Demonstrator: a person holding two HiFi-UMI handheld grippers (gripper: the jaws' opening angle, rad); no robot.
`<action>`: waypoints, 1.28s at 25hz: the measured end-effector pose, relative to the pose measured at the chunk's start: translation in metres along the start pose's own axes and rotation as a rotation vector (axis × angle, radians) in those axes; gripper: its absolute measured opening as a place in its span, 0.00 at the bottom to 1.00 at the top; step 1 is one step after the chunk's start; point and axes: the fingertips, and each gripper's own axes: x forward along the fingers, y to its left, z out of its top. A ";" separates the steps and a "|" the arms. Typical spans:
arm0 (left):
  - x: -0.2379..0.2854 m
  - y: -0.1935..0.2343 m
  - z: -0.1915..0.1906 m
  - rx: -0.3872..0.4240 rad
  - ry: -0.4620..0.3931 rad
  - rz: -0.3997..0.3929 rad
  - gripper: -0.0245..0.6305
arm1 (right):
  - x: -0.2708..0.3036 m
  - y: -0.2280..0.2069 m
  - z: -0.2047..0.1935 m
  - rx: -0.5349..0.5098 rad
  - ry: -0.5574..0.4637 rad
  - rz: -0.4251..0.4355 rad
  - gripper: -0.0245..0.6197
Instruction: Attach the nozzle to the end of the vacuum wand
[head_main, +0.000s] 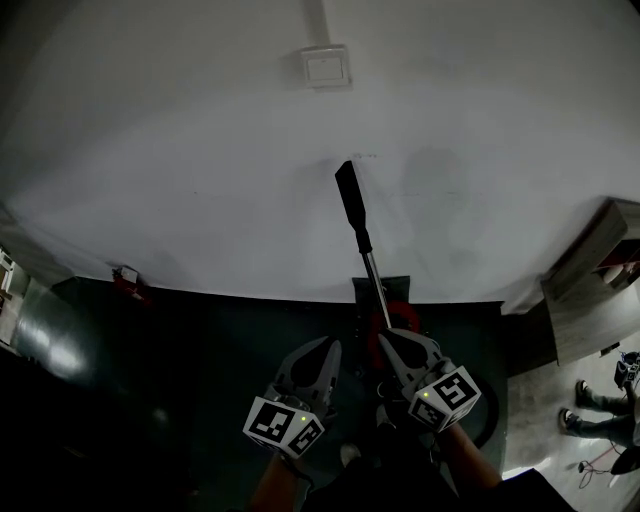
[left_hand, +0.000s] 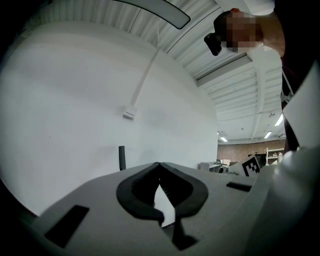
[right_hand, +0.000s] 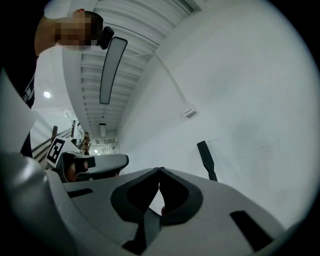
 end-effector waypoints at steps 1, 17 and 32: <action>-0.008 -0.004 0.001 0.005 -0.002 -0.005 0.04 | -0.005 0.009 0.001 -0.003 -0.003 -0.009 0.06; -0.054 -0.057 0.016 0.063 -0.035 -0.049 0.04 | -0.059 0.066 0.028 -0.098 -0.058 -0.090 0.06; -0.042 -0.065 0.024 0.085 -0.051 -0.011 0.04 | -0.059 0.057 0.045 -0.097 -0.092 -0.041 0.06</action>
